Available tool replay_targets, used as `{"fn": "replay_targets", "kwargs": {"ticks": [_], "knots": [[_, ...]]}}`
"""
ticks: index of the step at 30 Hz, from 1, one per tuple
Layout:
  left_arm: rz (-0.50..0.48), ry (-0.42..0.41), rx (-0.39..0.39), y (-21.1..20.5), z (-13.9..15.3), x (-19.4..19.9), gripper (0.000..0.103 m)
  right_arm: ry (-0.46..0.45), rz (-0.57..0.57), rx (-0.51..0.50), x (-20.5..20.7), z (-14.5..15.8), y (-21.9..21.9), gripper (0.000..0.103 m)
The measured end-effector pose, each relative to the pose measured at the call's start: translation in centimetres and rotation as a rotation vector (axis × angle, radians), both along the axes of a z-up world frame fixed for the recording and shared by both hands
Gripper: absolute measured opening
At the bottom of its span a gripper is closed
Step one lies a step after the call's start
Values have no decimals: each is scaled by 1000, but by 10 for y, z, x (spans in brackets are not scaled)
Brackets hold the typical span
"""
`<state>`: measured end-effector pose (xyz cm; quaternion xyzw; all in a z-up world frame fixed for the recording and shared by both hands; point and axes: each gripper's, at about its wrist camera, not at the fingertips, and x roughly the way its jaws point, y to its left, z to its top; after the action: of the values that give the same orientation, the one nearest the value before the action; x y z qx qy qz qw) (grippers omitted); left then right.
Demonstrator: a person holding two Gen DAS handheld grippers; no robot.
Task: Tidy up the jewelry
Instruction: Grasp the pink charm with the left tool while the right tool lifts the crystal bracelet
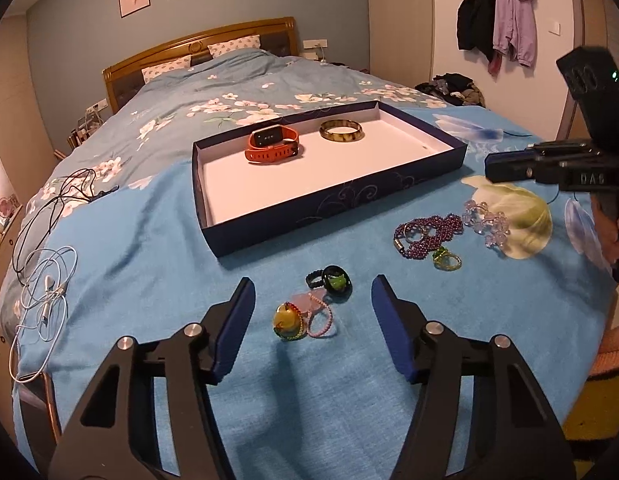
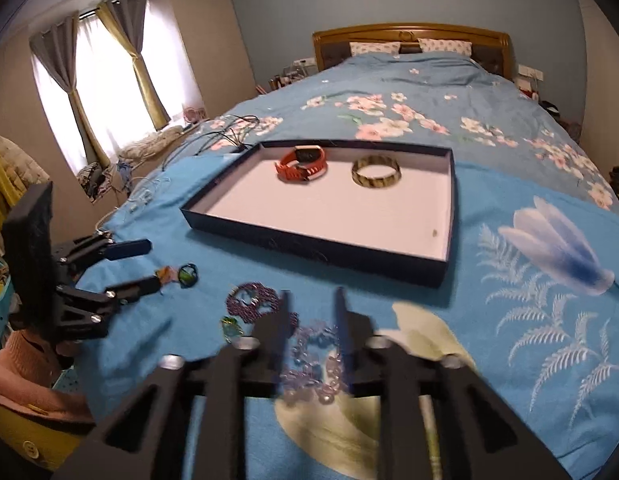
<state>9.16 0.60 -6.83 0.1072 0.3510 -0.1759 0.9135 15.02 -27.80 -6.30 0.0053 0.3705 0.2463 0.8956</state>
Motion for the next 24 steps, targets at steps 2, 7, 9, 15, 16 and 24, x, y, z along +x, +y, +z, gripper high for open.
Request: {"fn": "replay_targets", "kwargs": {"ticks": [2, 7, 9, 15, 16, 24], "knots": [[0, 1, 5, 0, -1, 0, 58, 17, -9, -14, 1, -6, -1, 37], [-15, 8, 30, -2, -3, 1, 38, 40, -15, 7, 2, -13, -5, 42], [-46, 6, 30, -3, -3, -3, 30, 42, -13, 19, 2, -13, -5, 45], [-95, 24, 77, -13, -12, -7, 24, 47, -5, 20, 3, -15, -2, 45], [-78, 39, 77, -12, -14, -3, 24, 48, -6, 20, 3, -16, -1, 45], [-30, 131, 5, 3, -22, 14, 24, 52, 0, 6, -1, -18, -2, 52]]}}
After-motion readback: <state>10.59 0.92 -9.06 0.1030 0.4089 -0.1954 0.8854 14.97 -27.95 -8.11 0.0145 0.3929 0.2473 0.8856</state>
